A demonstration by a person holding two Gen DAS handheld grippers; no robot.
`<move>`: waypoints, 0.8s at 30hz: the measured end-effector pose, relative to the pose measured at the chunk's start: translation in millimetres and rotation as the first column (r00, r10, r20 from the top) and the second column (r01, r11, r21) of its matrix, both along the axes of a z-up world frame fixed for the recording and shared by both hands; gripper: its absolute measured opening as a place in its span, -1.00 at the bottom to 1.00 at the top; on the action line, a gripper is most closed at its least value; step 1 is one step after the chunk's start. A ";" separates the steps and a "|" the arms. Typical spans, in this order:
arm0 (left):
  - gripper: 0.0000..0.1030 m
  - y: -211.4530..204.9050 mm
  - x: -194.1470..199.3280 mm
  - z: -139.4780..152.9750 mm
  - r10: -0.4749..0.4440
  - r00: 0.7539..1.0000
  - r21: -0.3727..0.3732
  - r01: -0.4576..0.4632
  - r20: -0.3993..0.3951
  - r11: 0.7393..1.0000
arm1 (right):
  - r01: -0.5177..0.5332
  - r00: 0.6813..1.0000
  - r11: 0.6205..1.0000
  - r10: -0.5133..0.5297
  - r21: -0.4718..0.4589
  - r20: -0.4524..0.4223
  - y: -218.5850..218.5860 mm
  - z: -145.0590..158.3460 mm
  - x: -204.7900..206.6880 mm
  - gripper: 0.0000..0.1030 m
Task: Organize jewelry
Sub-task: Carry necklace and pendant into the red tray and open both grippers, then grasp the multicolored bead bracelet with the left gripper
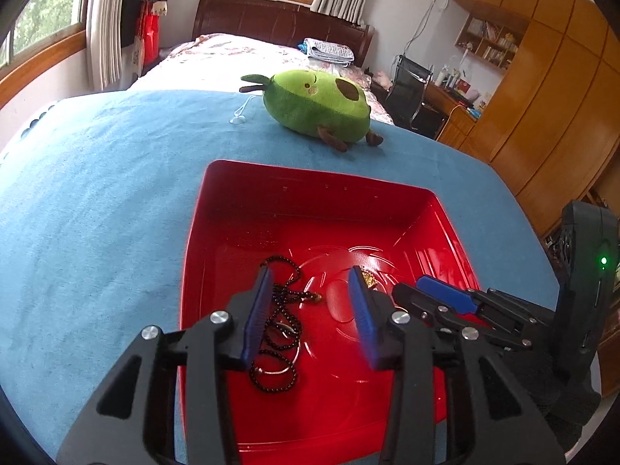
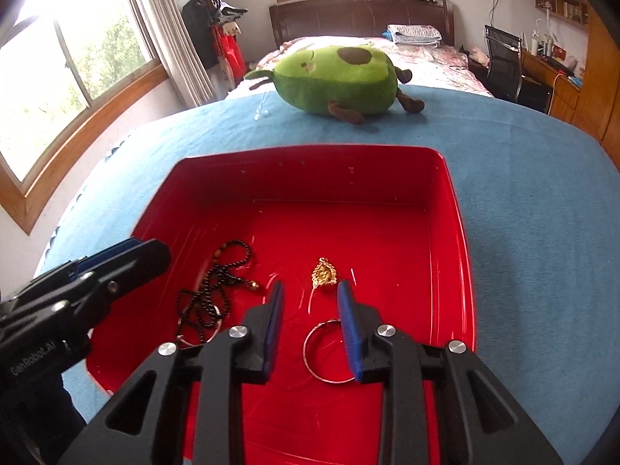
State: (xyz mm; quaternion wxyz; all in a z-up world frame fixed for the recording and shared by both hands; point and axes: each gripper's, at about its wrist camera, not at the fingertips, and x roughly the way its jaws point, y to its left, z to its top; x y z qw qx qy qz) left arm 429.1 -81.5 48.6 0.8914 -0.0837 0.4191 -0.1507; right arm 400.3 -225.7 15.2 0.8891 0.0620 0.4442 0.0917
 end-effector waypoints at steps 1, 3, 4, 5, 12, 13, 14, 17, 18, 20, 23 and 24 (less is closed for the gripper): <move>-0.24 1.1 -2.2 1.6 -0.001 1.000 -0.005 0.001 0.001 1.000 | 0.001 1.000 1.000 -0.001 0.003 0.003 -0.4 1.9 -1.4 -0.43; -0.24 5.6 -7.1 7.5 0.004 1.000 -0.009 -0.004 0.008 1.000 | 0.001 1.000 1.000 -0.001 0.009 0.011 -1.5 6.2 -4.4 -0.43; -0.24 7.4 -9.8 10.7 0.010 1.000 -0.011 -0.010 0.014 1.000 | 0.001 1.000 1.000 -0.001 0.012 0.015 -2.3 8.0 -4.8 -0.43; -0.24 8.4 -11.5 13.1 0.015 1.000 -0.013 -0.015 0.019 1.000 | 0.001 1.000 1.000 -0.001 0.015 0.019 -2.8 10.1 -6.2 -0.43; -0.11 20.6 -42.2 32.2 0.058 0.998 0.015 -0.059 0.032 0.998 | -0.002 1.000 0.999 0.001 0.043 0.027 -5.7 23.7 -22.6 -0.43; -0.09 23.6 -51.9 32.9 0.059 0.998 0.034 -0.060 0.029 0.998 | -0.005 1.000 0.999 0.004 0.052 0.024 -7.0 24.6 -26.3 -0.43; -0.04 27.5 -61.7 33.2 0.059 0.998 0.048 -0.060 0.028 0.997 | -0.011 1.000 0.998 0.010 0.066 0.018 -7.9 25.7 -32.6 -0.43; 0.02 39.0 -96.3 28.3 0.066 0.998 0.116 -0.066 0.001 0.991 | -0.029 1.000 0.994 0.030 0.106 -0.005 -11.4 27.0 -57.0 -0.43; 0.03 43.4 -108.9 23.9 0.071 0.997 0.133 -0.067 -0.022 0.989 | -0.035 0.999 0.993 0.036 0.113 -0.008 -12.4 27.4 -64.9 -0.43; 0.04 52.7 -135.8 12.2 0.063 0.995 0.138 -0.052 -0.079 0.989 | -0.046 0.999 0.994 0.048 0.097 -0.011 -13.4 27.1 -91.3 -0.43; 0.05 63.0 -171.5 -6.5 0.069 0.987 0.175 -0.044 -0.145 0.984 | -0.054 0.999 0.997 0.054 0.052 -0.009 -13.8 24.1 -127.9 -0.35; 0.05 65.8 -184.8 -13.4 0.078 0.983 0.195 -0.045 -0.165 0.980 | -0.059 0.998 0.997 0.059 0.044 -0.012 -14.2 22.4 -139.2 -0.34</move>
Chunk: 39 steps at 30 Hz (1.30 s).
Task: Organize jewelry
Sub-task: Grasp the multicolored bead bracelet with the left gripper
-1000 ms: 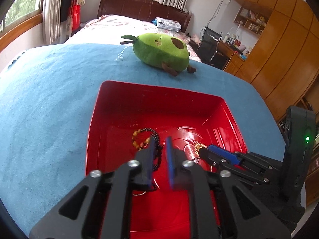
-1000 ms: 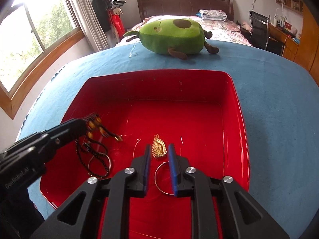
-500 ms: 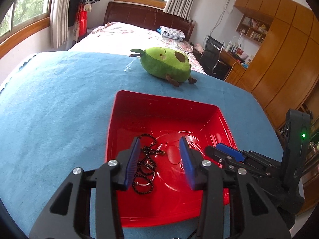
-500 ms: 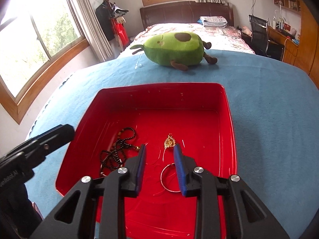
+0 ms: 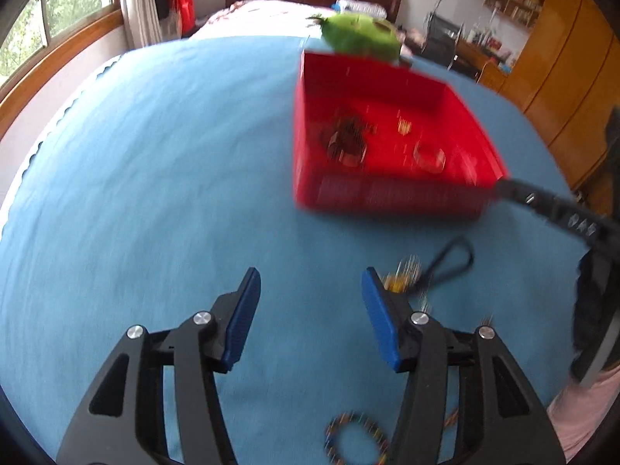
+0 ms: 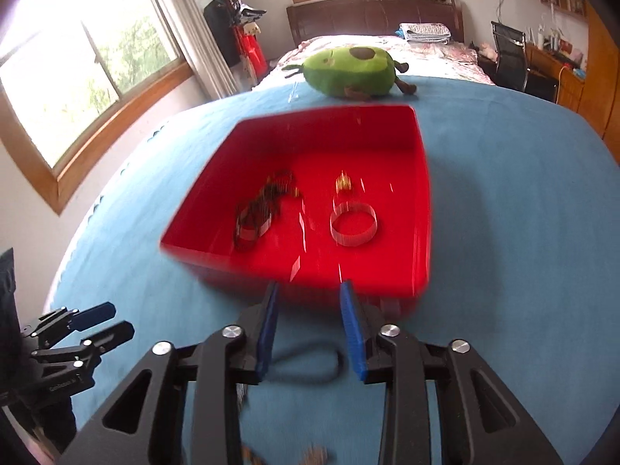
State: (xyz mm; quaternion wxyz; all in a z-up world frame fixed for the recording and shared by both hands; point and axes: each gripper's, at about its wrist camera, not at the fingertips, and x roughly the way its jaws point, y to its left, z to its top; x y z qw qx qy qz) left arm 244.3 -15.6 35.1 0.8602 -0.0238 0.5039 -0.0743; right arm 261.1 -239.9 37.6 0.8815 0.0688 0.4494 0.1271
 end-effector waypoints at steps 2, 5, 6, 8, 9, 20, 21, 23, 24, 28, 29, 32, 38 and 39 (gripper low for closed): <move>0.09 3.3 -28.9 -11.7 -0.015 0.999 -0.003 0.014 -0.029 1.000 | -0.019 0.999 1.000 0.019 -0.007 -0.028 -1.0 -9.0 -27.1 -0.34; 0.12 4.4 -59.6 -24.0 -0.020 0.999 0.037 0.022 -0.047 0.999 | -0.039 0.994 0.998 0.043 0.042 -0.096 -6.4 -25.3 -61.4 -0.34; 0.12 5.4 -66.5 -25.6 -0.020 0.999 0.045 0.022 -0.050 0.999 | -0.044 0.993 0.997 0.050 0.058 -0.109 -8.1 -28.9 -70.1 -0.34; 0.12 8.7 -81.7 -31.3 -0.025 0.998 0.038 0.027 -0.060 0.999 | -0.057 0.991 0.995 0.067 0.083 -0.113 -10.8 -34.2 -94.0 -0.34; 0.12 7.9 -88.7 -33.7 -0.022 0.998 0.031 0.024 -0.064 0.999 | -0.059 0.992 0.995 0.068 0.084 -0.104 -13.2 -36.1 -107.5 -0.30; 0.02 -6.5 -105.2 -56.7 -0.029 0.994 0.068 0.036 -0.107 0.997 | -0.069 0.989 0.993 0.081 0.096 -0.122 -17.3 -51.3 -148.9 -0.22; 0.02 -8.2 -103.3 -59.4 -0.028 0.994 0.078 0.036 -0.108 0.996 | -0.067 0.990 0.993 0.079 0.095 -0.121 -17.4 -51.5 -149.5 -0.22; 0.02 -10.8 -100.7 -61.1 -0.026 0.995 0.100 0.036 -0.095 0.994 | -0.074 0.990 0.993 0.085 0.094 -0.117 -13.9 -51.8 -152.4 -0.22; 0.02 -11.2 -99.9 -61.3 -0.028 0.995 0.105 0.037 -0.093 0.994 | -0.081 0.989 0.992 0.092 0.095 -0.118 -11.8 -52.2 -153.2 -0.22; -0.13 -11.0 -97.7 -62.1 -0.041 0.995 0.123 0.052 -0.088 0.991 | -0.101 0.986 0.989 0.114 0.107 -0.122 -5.6 -53.1 -152.5 -0.22; -0.28 -10.9 -98.2 -61.9 -0.047 0.995 0.132 0.058 -0.085 0.990 | -0.102 0.986 0.989 0.115 0.109 -0.122 -4.5 -53.1 -152.0 -0.22; -0.81 -6.0 -95.5 -62.4 -0.044 0.996 0.148 0.055 -0.078 0.988 | -0.103 0.985 0.986 0.119 0.128 -0.126 -2.0 -54.1 -150.4 -0.22; -0.88 11.0 -89.5 -60.2 -0.044 0.996 0.057 0.049 -0.082 0.997 | -0.139 0.979 0.980 0.157 0.140 -0.129 12.6 -53.7 -151.0 -0.22; -0.88 12.2 -88.9 -59.8 -0.045 0.996 0.046 0.049 -0.079 0.998 | -0.145 0.977 0.979 0.165 0.145 -0.132 15.5 -53.7 -150.4 -0.22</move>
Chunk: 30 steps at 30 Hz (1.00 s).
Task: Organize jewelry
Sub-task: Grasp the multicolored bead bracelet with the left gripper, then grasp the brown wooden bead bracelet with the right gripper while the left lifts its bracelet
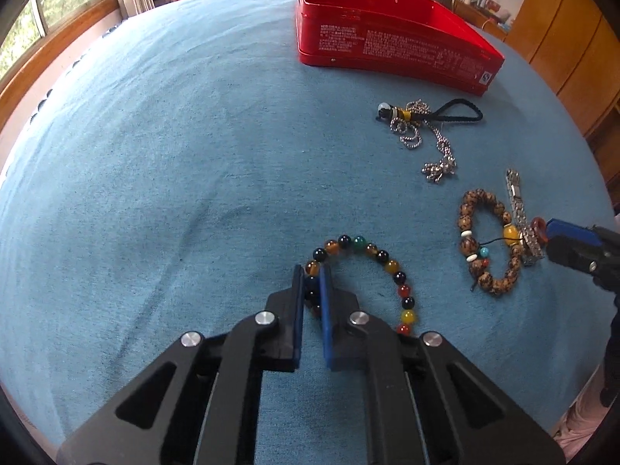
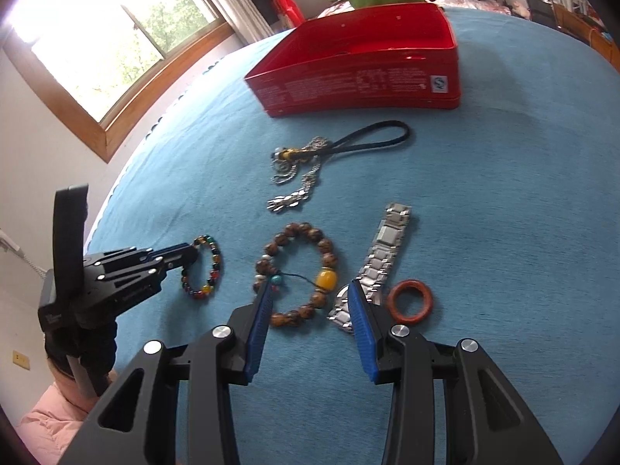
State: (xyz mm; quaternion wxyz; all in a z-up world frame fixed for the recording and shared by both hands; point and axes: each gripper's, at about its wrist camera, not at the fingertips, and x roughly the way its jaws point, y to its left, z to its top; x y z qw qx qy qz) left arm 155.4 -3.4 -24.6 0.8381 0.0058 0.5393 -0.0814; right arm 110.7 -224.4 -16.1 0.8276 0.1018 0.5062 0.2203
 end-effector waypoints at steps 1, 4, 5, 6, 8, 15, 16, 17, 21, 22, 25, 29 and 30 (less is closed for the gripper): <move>-0.88 1.8 0.8 0.4 0.000 1.000 -0.010 0.000 0.000 1.000 | -0.006 1.000 1.000 0.006 0.005 -0.004 2.8 -0.1 1.2 -0.22; -0.88 7.9 -0.4 6.1 -0.005 1.000 -0.046 0.005 0.010 0.999 | -0.021 1.000 1.000 0.021 0.011 -0.019 13.3 -1.2 5.3 -0.22; -0.88 10.2 -1.0 7.8 -0.006 1.000 -0.053 0.007 0.016 0.999 | -0.028 0.999 1.000 0.028 0.009 -0.022 17.2 -1.6 6.7 -0.22; -0.88 12.2 -2.0 11.8 -0.008 1.000 -0.067 0.010 0.027 0.998 | -0.036 0.999 0.999 0.036 0.004 -0.023 22.9 -1.7 8.8 -0.27; -0.88 15.1 -4.1 18.5 -0.014 0.999 -0.089 0.018 0.042 0.996 | -0.049 0.999 0.999 0.049 -0.006 -0.022 32.1 -2.3 11.7 -0.32; -0.88 19.1 -4.7 19.9 -0.026 0.999 -0.119 0.031 0.040 0.992 | -0.080 0.995 0.995 0.075 -0.064 -0.065 61.5 -14.3 27.6 -0.34; -0.88 20.3 -6.0 18.4 -0.027 0.999 -0.123 0.032 0.036 0.992 | -0.078 0.995 0.994 0.072 -0.075 -0.072 63.5 -16.6 29.2 -0.34; -0.88 20.2 -4.9 15.7 -0.029 0.999 -0.128 0.032 0.028 0.991 | -0.076 0.994 0.993 0.069 -0.088 -0.080 66.2 -20.1 31.2 -0.34; -0.88 22.4 2.5 5.7 -0.035 0.999 -0.147 0.036 0.008 0.989 | -0.078 0.995 0.990 0.069 -0.118 -0.074 74.8 -26.3 35.2 -0.34; -0.88 23.0 3.7 3.9 -0.036 0.999 -0.153 0.036 0.003 0.988 | -0.075 0.995 0.990 0.067 -0.120 -0.074 76.3 -26.7 37.3 -0.34; -0.88 24.0 6.7 -0.6 -0.040 0.999 -0.169 0.039 -0.006 0.985 | -0.071 0.996 0.988 0.063 -0.140 -0.060 81.3 -27.1 40.8 -0.35; -0.88 25.6 7.9 -2.3 -0.042 0.999 -0.183 0.041 -0.003 0.982 | -0.038 0.999 0.978 0.039 -0.205 0.003 87.6 -27.9 39.4 -0.71; -0.88 26.0 8.2 -2.5 -0.042 0.999 -0.188 0.041 -0.002 0.981 | -0.023 1.000 0.979 0.026 -0.204 0.013 86.2 -28.1 38.5 -0.71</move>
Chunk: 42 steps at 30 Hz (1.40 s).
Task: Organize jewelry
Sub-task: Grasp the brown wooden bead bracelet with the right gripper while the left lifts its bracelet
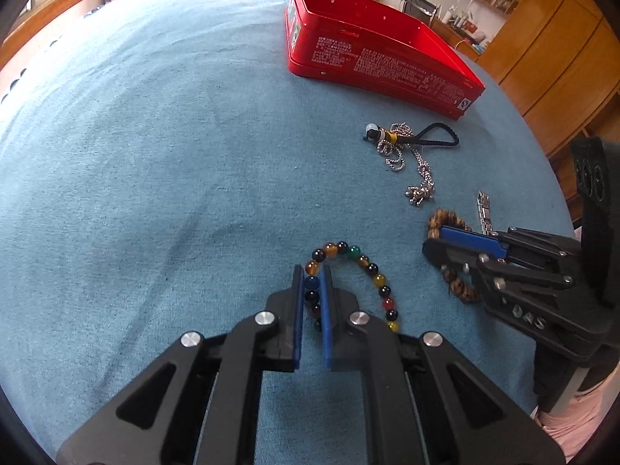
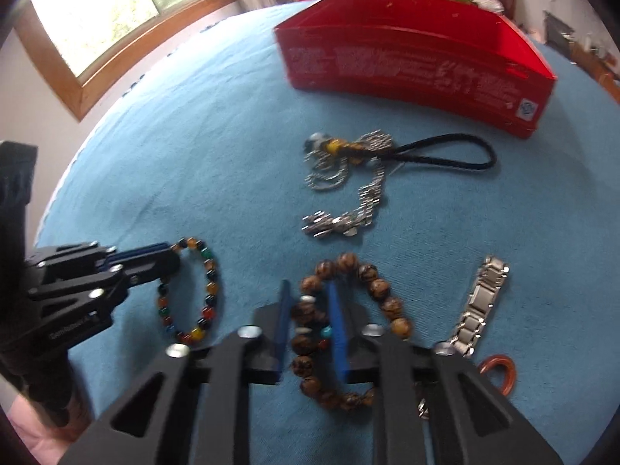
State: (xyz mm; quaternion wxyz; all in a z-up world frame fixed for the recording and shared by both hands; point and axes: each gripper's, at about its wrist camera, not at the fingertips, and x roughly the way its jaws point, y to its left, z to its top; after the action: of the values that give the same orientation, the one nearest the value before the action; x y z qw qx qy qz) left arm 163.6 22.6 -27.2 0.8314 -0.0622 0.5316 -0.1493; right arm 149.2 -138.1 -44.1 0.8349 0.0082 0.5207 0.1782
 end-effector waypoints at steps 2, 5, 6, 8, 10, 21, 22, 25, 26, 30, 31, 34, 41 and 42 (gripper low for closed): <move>-0.88 1.0 0.8 -0.7 0.001 1.000 -0.009 -0.001 -0.002 1.000 | 0.010 1.000 1.000 -0.010 0.012 0.004 -2.7 0.8 -2.8 -0.71; -0.88 4.7 -1.2 0.8 0.001 1.000 -0.020 -0.001 -0.003 1.000 | 0.030 0.999 0.996 -0.027 0.080 -0.035 -13.6 4.2 -5.5 -0.72; -0.88 6.5 -2.5 2.8 0.002 1.000 -0.028 -0.002 -0.002 1.000 | 0.029 0.999 0.994 -0.024 0.106 -0.047 -16.8 5.7 -5.4 -0.72; -0.88 8.3 -4.5 8.6 0.002 1.000 -0.043 -0.002 0.007 0.999 | 0.035 0.999 0.987 -0.028 0.159 -0.046 -26.8 14.4 -9.5 -0.72; -0.88 7.4 -7.3 17.4 -0.002 1.000 -0.056 0.004 0.028 0.998 | 0.035 0.999 0.977 -0.031 0.209 -0.023 -36.9 28.9 -15.4 -0.72; -0.88 -10.6 -22.0 68.5 -0.027 0.990 -0.101 0.041 0.140 0.994 | 0.024 0.997 0.931 -0.048 0.364 0.056 -80.2 83.1 -38.8 -0.78; -0.88 -11.6 -22.6 71.1 -0.028 0.989 -0.101 0.043 0.147 0.994 | 0.025 0.997 0.933 -0.048 0.359 0.057 -77.3 83.6 -35.8 -0.78; -0.88 -15.7 -22.6 73.8 -0.030 0.988 -0.101 0.046 0.150 0.994 | 0.036 0.998 0.944 -0.050 0.327 0.035 -74.7 73.2 -35.3 -0.79; -0.88 -16.7 -22.3 72.7 -0.033 0.989 -0.101 0.048 0.146 0.994 | 0.045 0.998 0.950 -0.055 0.310 0.022 -73.2 67.7 -32.2 -0.79; -0.88 -18.7 -19.2 63.1 -0.035 0.992 -0.100 0.047 0.121 0.994 | 0.082 0.996 0.968 -0.073 0.236 -0.044 -70.6 38.6 -25.4 -0.79; -0.88 -19.6 -18.6 61.0 -0.035 0.993 -0.098 0.047 0.115 0.994 | 0.082 0.996 0.971 -0.073 0.225 -0.049 -69.9 35.0 -25.9 -0.79; -0.88 -20.8 -16.7 55.9 -0.037 0.994 -0.095 0.047 0.105 0.994 | 0.077 0.996 0.978 -0.067 0.193 -0.057 -67.8 25.9 -26.5 -0.79; -0.88 -20.0 -13.6 54.0 -0.037 0.994 -0.102 0.048 0.107 0.994 | -0.005 0.996 0.980 0.023 0.199 -0.089 -48.6 23.0 -32.2 -0.45; -0.88 -19.3 -13.4 54.0 -0.037 0.994 -0.103 0.048 0.106 0.993 | -0.021 0.995 0.981 0.040 0.192 -0.093 -42.4 22.0 -32.2 -0.38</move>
State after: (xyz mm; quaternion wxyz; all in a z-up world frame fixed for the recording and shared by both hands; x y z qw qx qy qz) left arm 150.1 3.4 26.9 0.8503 -0.0870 0.4799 -0.1979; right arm 117.0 -180.5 -22.2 0.8013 0.0888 0.5411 0.2394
